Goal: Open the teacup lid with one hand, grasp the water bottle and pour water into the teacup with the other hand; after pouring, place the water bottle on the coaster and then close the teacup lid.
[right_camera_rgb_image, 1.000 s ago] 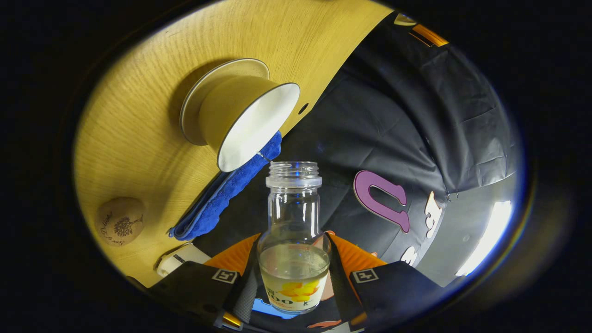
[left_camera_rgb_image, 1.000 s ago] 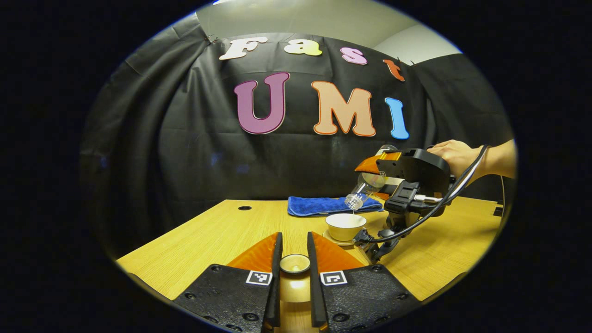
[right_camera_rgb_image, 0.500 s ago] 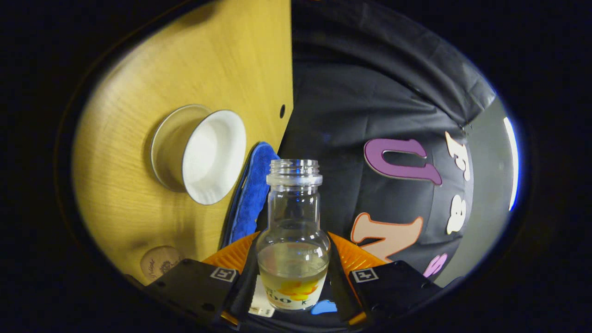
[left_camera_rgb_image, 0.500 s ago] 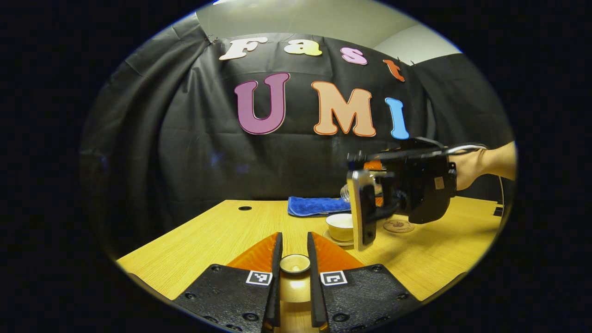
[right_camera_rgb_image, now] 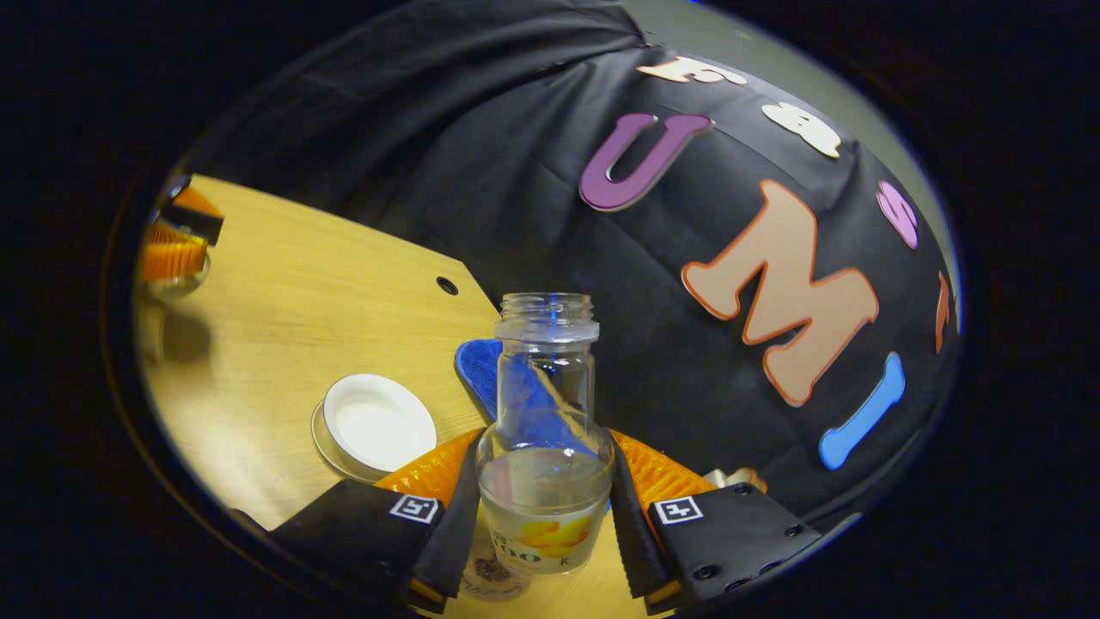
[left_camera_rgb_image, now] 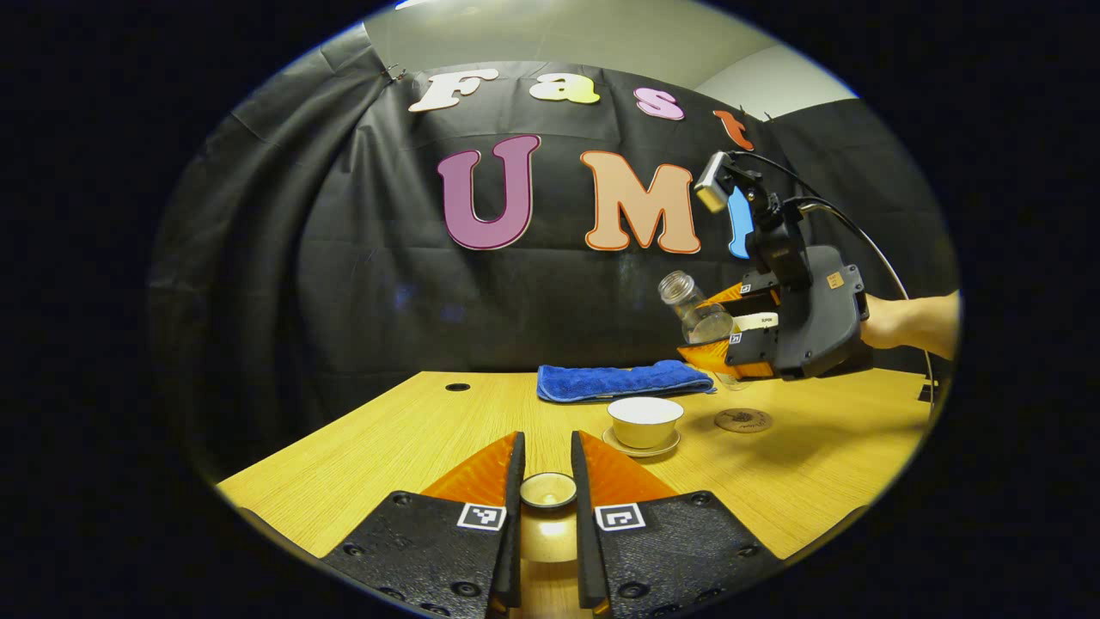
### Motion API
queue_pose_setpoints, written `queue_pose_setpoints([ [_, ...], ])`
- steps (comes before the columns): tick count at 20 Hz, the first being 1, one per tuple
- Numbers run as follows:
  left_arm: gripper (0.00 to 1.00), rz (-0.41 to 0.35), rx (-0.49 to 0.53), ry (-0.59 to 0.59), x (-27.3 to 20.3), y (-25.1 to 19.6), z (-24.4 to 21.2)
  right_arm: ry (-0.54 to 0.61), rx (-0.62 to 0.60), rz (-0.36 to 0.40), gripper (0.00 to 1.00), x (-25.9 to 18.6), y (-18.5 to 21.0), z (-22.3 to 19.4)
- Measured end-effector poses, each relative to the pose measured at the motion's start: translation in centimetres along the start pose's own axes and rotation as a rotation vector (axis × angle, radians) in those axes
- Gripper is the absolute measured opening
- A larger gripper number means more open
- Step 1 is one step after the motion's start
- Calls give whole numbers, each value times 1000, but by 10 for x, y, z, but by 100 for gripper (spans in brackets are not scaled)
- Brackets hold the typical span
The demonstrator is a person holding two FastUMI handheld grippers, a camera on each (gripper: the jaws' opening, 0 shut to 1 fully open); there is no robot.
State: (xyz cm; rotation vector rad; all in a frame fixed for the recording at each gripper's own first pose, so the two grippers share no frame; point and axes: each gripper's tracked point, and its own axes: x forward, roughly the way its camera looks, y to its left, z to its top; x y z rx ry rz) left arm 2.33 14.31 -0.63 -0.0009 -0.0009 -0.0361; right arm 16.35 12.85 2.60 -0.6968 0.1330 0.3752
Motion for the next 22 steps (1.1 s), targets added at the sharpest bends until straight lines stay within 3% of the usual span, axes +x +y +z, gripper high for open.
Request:
queue_pose_setpoints([
  [4, 23, 3, 0, 0, 1, 0, 0, 18, 232, -58, 77, -3, -50, -25],
  [9, 23, 13, 0, 1, 0, 2, 0, 38, 535, -30, 73, 21, -58, -54],
  [10, 23, 17, 1, 1, 0, 3, 0, 22, 561, -36, 77, 19, -57, -55],
  [14, 23, 33, 0, 2, 0, 5, -1, -81, 738, -53, 76, 19, -54, -54],
  [22, 23, 36, 0, 2, -1, 5, 0, -98, 741, -122, 74, 28, -52, -61],
])
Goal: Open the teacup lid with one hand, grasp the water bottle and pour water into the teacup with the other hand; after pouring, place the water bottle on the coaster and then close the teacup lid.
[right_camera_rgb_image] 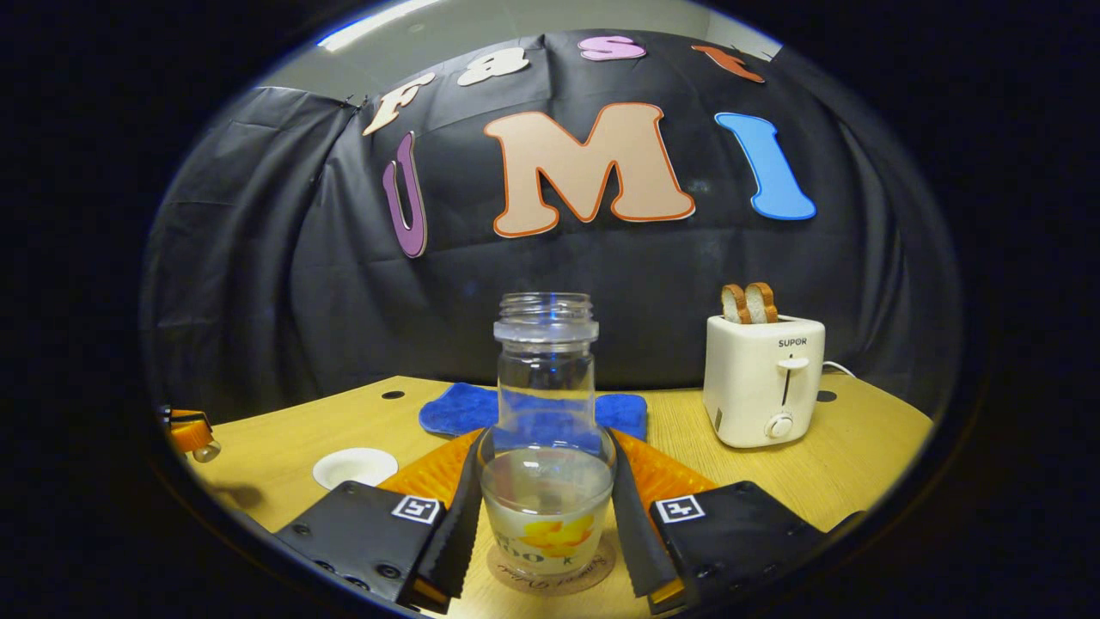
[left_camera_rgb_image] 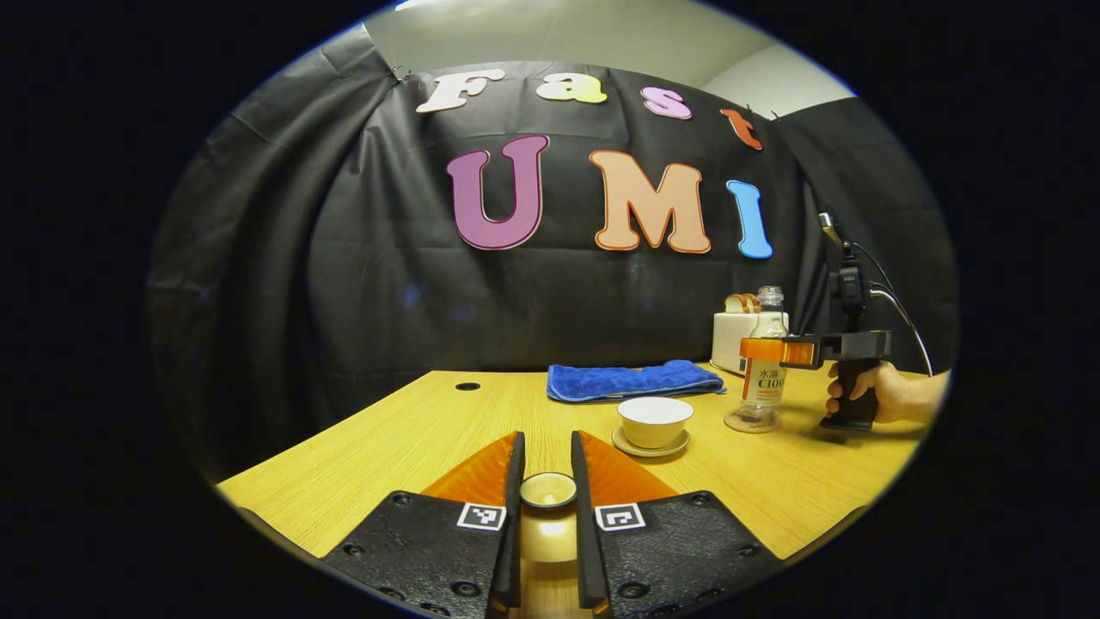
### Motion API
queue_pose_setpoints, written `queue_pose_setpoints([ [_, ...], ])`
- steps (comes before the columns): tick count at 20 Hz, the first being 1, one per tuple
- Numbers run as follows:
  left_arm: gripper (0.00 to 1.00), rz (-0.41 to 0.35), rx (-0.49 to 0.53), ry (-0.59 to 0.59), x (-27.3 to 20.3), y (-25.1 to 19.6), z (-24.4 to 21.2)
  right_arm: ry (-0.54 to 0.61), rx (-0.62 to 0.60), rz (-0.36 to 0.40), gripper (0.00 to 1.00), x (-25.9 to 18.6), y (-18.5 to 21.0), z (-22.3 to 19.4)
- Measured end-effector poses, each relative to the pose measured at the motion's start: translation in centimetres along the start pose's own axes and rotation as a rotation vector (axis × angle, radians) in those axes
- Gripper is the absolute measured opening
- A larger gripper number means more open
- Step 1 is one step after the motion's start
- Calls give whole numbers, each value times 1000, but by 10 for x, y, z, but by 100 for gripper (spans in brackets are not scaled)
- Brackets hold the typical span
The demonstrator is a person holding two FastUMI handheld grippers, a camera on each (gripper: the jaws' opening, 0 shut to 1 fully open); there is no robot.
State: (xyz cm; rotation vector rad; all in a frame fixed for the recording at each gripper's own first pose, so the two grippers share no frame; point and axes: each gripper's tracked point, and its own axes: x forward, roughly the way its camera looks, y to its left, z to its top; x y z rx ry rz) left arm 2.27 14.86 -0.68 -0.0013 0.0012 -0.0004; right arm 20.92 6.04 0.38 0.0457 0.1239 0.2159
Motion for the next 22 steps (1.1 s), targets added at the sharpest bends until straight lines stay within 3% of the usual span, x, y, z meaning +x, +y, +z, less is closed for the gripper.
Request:
queue_pose_setpoints([
  [14, 23, 4, 0, -1, 1, 0, 0, -82, -49, -42, 74, -8, 1, -6],
  [22, 23, 9, 0, 0, 0, 1, 0, -63, -44, -59, 81, -6, -3, -10],
])
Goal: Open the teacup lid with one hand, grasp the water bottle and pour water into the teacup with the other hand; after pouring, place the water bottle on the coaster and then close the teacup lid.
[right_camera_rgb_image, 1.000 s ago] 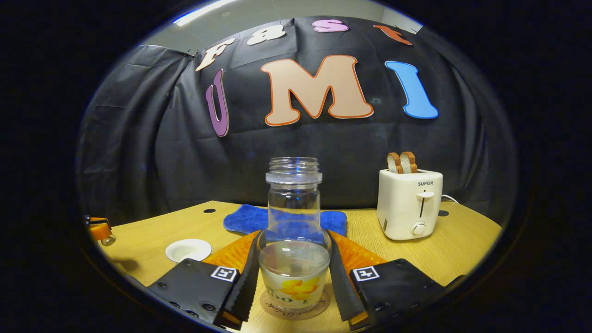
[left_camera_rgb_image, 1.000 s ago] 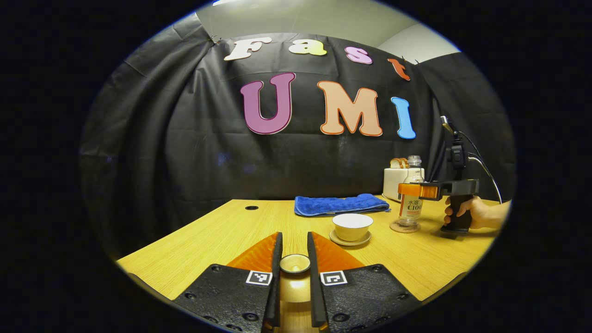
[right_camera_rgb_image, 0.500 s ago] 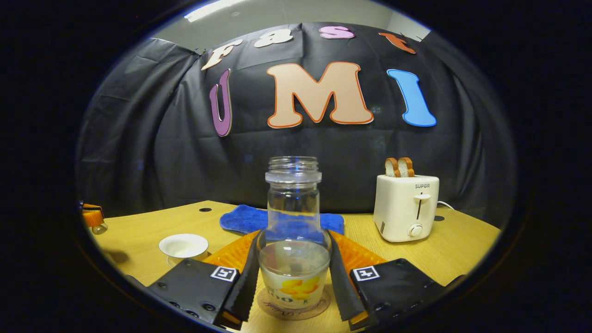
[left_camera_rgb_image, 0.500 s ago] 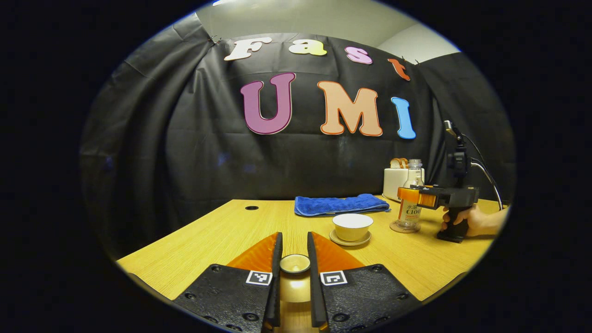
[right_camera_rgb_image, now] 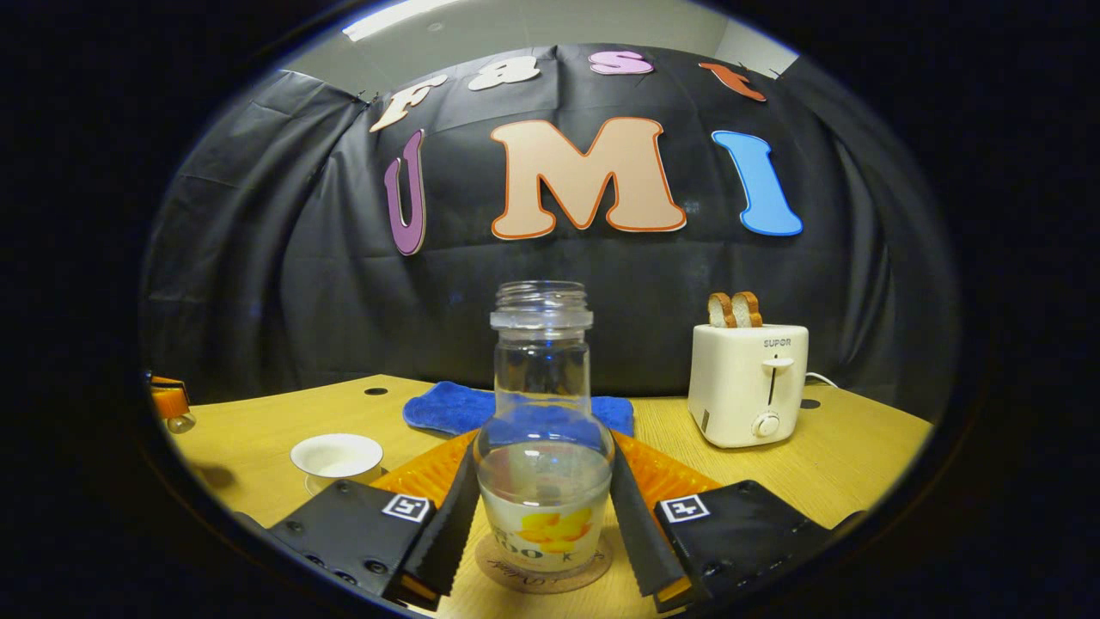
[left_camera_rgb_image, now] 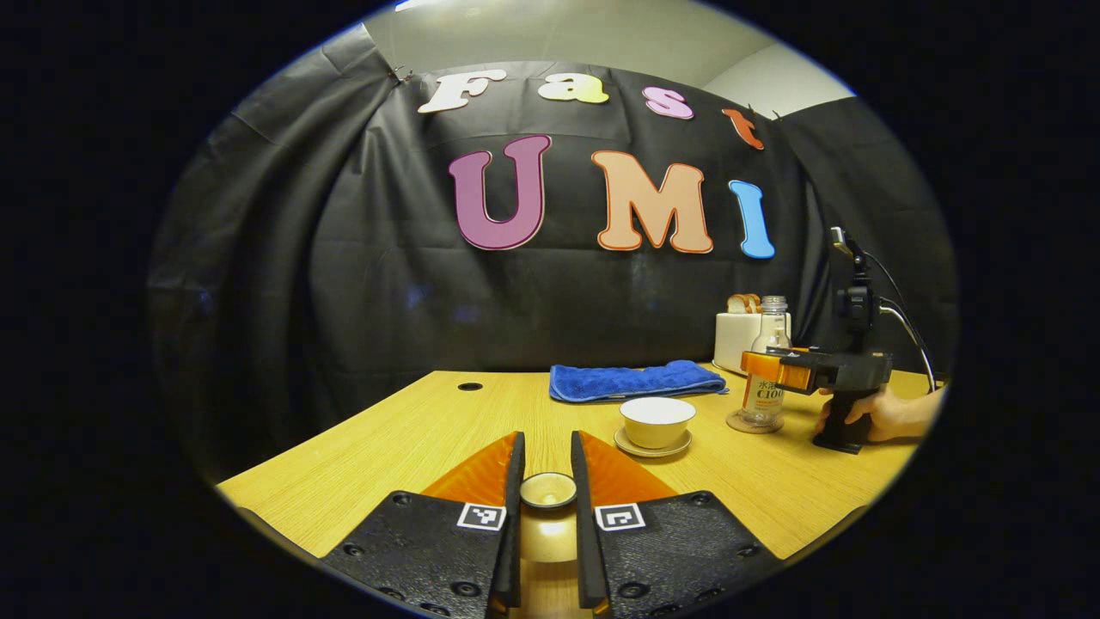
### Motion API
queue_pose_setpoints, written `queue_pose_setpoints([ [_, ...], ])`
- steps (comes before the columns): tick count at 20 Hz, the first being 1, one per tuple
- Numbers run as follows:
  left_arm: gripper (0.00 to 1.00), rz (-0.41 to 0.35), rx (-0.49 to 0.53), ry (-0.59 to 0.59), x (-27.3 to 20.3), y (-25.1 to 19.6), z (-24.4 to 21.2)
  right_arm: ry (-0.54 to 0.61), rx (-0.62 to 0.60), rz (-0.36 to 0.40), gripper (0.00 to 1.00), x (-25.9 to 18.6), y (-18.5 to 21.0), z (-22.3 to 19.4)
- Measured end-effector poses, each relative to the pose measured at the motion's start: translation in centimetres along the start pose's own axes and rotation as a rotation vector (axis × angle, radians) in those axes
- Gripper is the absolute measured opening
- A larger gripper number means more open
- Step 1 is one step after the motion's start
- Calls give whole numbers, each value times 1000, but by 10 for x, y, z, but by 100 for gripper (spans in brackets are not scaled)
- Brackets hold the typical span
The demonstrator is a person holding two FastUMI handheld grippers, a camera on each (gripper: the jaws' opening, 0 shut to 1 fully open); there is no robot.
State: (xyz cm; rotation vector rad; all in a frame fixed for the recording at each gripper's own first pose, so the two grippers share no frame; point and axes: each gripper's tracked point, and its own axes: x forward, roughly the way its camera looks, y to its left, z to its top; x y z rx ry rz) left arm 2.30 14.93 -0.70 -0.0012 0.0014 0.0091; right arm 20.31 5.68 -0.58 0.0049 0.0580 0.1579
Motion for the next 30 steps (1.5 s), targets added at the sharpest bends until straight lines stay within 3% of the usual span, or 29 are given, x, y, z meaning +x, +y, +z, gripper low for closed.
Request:
queue_pose_setpoints([
  [8, 24, 1, 1, -1, 0, 1, 0, 1, -1, 16, 100, -9, 4, 1],
  [11, 23, -2, 0, -1, 1, 1, -1, 0, -2, 34, 100, -20, 6, 1],
  [12, 23, -3, 1, -2, 0, 0, -1, 0, -2, 43, 95, -25, 7, 1],
  [13, 23, -4, 0, -2, 0, 0, 0, 0, -1, 53, 100, -31, 6, 1],
  [18, 23, -54, 0, -7, 12, -11, 0, -8, -2, 61, 100, -76, -11, 4],
  [25, 23, -140, -5, -3, 73, -40, -1, -12, -3, 92, 94, -129, -33, 7],
  [30, 23, -136, -5, 1, 125, -61, -2, -14, -3, 95, 95, -139, -38, 6],
])
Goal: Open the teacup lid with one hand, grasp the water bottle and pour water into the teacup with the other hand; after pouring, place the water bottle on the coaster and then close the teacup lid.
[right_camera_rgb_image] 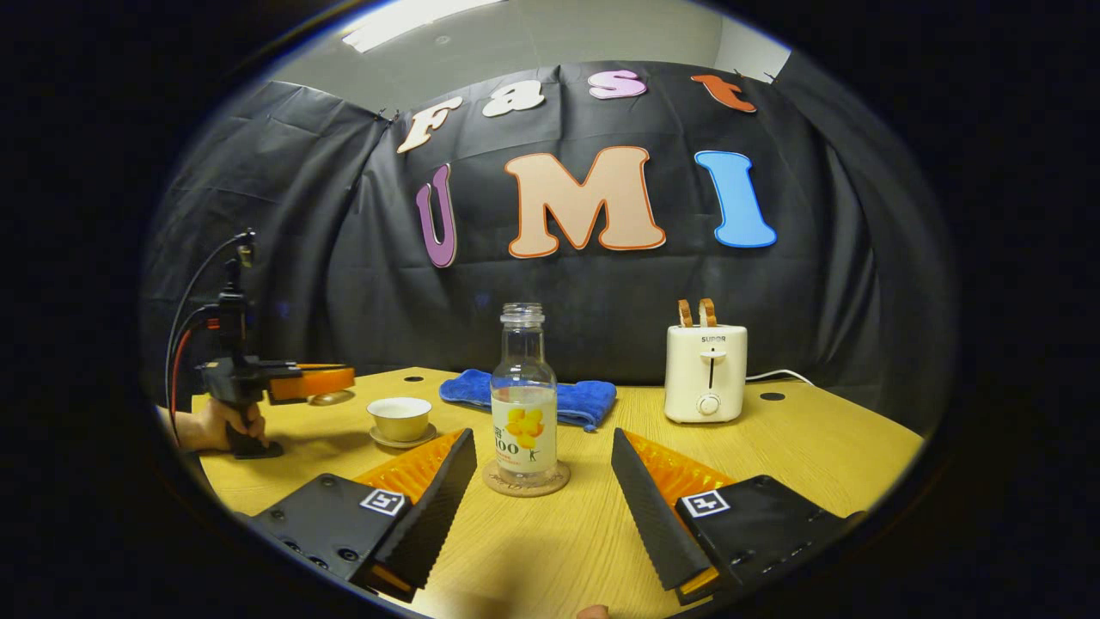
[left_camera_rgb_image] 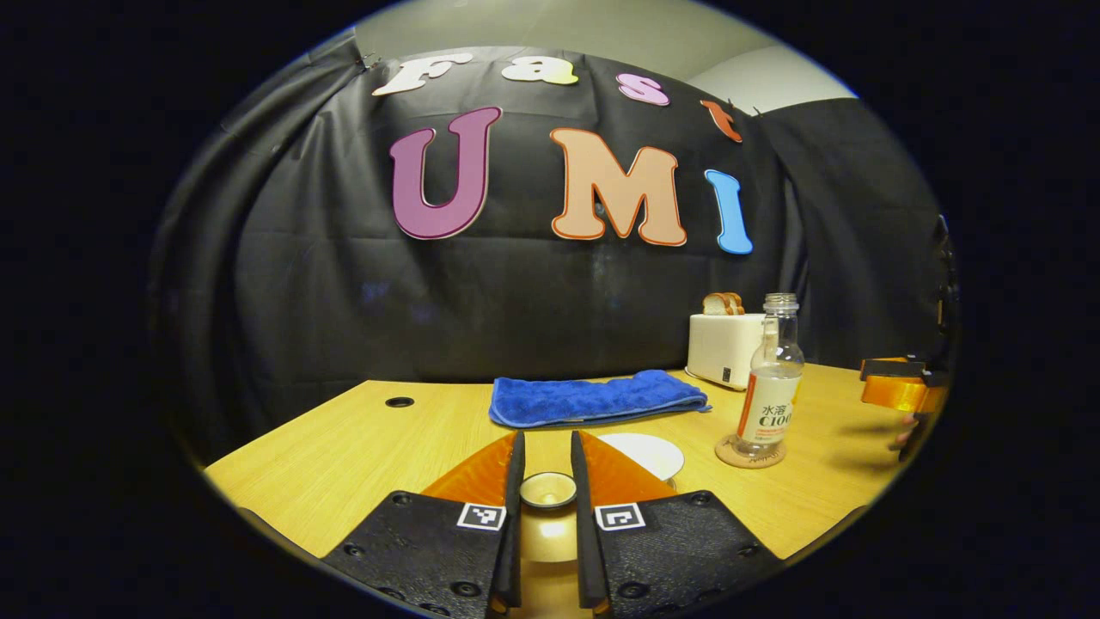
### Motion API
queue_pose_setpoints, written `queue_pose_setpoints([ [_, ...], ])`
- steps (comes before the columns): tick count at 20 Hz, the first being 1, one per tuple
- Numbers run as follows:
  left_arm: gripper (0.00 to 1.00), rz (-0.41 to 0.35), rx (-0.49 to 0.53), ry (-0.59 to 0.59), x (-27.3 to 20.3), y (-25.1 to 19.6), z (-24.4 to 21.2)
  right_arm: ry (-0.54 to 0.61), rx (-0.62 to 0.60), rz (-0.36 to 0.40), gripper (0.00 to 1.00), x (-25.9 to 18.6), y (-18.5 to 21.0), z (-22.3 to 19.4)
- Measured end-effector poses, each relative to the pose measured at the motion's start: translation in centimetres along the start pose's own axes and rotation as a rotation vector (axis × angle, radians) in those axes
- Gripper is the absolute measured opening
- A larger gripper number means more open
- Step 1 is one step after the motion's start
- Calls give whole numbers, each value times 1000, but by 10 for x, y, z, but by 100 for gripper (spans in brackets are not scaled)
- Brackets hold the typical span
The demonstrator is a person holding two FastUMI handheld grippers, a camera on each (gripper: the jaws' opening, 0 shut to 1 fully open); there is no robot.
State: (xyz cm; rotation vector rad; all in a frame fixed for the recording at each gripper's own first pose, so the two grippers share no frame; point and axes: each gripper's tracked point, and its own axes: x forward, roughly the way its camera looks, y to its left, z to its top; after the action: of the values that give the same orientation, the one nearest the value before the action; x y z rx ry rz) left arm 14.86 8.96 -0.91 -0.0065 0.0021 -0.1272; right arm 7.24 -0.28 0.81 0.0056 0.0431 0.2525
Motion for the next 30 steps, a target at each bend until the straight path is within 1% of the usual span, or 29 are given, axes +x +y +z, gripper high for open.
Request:
queue_pose_setpoints([
  [3, 23, -10, -1, 3, 22, -14, -1, -1, 0, 7, 94, 1, 1, 1],
  [10, 23, -46, 1, 10, 54, -42, -2, -3, -1, 6, 94, 1, 0, -1],
  [13, 23, -64, 17, 53, 65, -52, -9, -4, -2, 6, 94, 0, 1, -2],
  [15, 23, -64, 35, 80, 66, -54, -13, -5, -2, 6, 94, 0, 1, -2],
  [19, 23, -23, 54, 103, 67, -49, -16, -5, -2, 6, 94, 1, 1, -2],
  [24, 23, -21, 99, 123, 66, -55, -18, -6, -2, 5, 94, 1, 1, -2],
  [30, 23, -20, 123, 136, 64, -58, -19, -6, -2, 5, 94, 1, 1, -2],
])
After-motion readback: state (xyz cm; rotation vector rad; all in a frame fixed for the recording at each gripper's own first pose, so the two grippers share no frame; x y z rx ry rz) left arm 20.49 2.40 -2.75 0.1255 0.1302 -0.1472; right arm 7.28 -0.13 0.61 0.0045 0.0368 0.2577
